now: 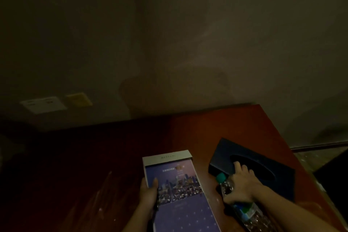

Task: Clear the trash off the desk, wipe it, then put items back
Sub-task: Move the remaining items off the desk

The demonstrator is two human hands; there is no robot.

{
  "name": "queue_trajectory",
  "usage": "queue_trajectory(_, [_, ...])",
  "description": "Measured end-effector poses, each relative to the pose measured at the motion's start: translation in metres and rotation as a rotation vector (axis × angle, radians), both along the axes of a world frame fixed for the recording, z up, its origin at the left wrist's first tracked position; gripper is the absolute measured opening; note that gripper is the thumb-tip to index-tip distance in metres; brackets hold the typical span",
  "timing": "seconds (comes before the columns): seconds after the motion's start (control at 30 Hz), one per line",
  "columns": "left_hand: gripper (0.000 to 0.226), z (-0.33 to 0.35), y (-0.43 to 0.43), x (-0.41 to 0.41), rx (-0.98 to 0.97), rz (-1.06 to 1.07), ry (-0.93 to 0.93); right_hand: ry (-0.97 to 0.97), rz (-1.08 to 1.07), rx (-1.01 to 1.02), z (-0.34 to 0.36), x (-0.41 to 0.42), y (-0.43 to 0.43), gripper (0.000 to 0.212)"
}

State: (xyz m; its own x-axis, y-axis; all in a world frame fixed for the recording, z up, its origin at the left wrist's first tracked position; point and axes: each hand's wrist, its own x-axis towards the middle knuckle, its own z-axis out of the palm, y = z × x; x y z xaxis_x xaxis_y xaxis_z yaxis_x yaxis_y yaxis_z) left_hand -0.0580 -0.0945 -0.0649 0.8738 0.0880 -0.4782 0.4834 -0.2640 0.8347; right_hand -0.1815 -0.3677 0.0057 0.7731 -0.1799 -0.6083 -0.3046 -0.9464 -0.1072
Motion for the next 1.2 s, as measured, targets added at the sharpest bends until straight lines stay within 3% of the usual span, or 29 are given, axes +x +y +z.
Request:
queue_trajectory(0.53, [0.04,0.032,0.053,-0.079,-0.054,-0.211,-0.102,-0.068,-0.105,-0.094,0.049,-0.134,0.105,0.081])
queue_trajectory(0.8, [0.044,0.024,0.061,-0.14,-0.042,-0.534,-0.066,-0.102,-0.444,-0.107,0.059,-0.259,0.195,0.059])
queue_trajectory(0.93, [0.036,0.025,0.043,-0.188,-0.061,-0.733,-0.044,-0.11,-0.642,-0.079,0.056,-0.332,0.22,0.078])
queue_trajectory(1.2, [0.045,0.038,-0.011,-0.314,-0.018,-1.144,-0.115,-0.126,-1.076,-0.059,0.044,-0.489,0.251,0.086])
